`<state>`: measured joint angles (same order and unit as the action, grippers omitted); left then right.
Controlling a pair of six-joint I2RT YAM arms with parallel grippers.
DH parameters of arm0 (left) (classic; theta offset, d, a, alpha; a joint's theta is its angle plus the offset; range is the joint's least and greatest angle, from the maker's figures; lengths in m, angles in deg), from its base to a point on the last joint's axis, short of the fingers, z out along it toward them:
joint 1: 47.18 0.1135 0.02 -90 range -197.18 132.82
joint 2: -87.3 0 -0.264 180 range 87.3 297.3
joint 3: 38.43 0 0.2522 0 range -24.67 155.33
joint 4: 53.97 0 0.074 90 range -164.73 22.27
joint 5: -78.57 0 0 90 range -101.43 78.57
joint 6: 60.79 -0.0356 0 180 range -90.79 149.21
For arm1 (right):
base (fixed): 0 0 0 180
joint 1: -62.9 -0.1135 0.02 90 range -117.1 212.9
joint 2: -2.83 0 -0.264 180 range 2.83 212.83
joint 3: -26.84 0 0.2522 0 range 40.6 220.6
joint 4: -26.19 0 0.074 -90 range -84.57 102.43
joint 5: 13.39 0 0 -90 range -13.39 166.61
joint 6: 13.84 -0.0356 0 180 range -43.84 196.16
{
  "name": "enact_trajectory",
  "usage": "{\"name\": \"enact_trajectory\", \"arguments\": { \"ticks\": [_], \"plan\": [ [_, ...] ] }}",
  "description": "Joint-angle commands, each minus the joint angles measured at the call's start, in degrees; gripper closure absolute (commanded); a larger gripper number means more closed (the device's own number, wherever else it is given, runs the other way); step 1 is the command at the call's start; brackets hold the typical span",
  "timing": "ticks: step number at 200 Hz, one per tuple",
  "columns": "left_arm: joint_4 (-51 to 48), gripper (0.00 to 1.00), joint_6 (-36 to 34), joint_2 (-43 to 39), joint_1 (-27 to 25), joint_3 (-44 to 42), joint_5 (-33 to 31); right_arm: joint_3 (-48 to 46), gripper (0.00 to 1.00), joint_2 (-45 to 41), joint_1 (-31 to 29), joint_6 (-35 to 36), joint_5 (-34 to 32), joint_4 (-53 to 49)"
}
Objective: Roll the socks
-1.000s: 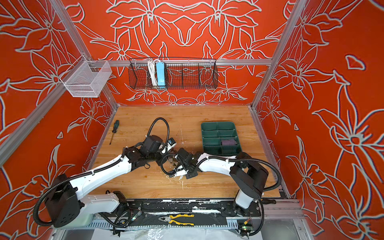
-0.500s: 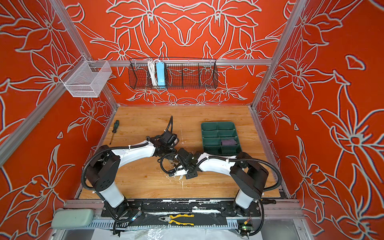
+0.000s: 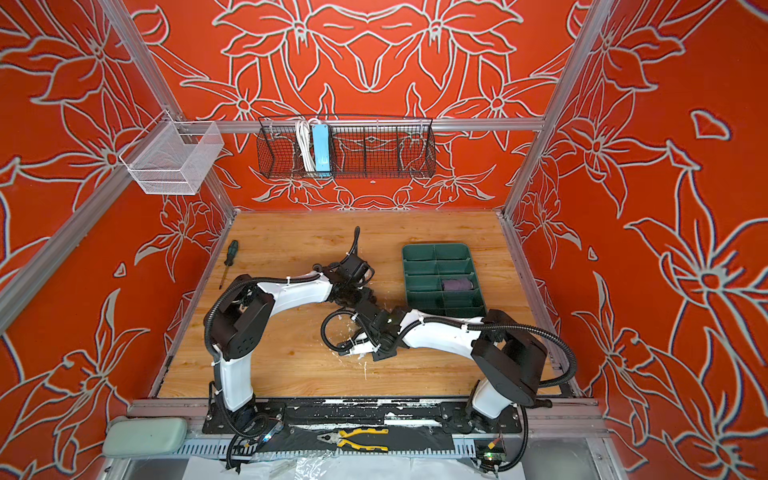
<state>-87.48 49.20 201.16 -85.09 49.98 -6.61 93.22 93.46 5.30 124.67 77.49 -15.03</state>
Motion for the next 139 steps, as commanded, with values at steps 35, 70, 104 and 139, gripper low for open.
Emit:
{"name": "enact_trajectory", "arguments": {
  "ticks": [35, 70, 104, 139],
  "plan": [
    [0.21, 1.0, -8.77, 5.6, -1.41, 5.95, 2.16, 6.78, 0.97, 4.38, 0.91, 0.05, 10.08, -16.38],
    [1.0, 0.9, -13.32, -0.2, -0.38, 4.0, 4.05, 9.96, 0.97, 8.33, 3.63, -2.39, 10.04, -20.72],
    [0.05, 0.83, -16.67, -5.53, 2.0, 2.68, 5.68, 10.57, 0.97, 9.73, 5.54, -3.45, 11.09, -21.65],
    [-2.92, 0.82, -18.15, -9.03, 5.65, 6.9, 9.02, 11.91, 0.97, 12.1, 6.34, -3.27, 12.2, -23.29]
  ]
}}
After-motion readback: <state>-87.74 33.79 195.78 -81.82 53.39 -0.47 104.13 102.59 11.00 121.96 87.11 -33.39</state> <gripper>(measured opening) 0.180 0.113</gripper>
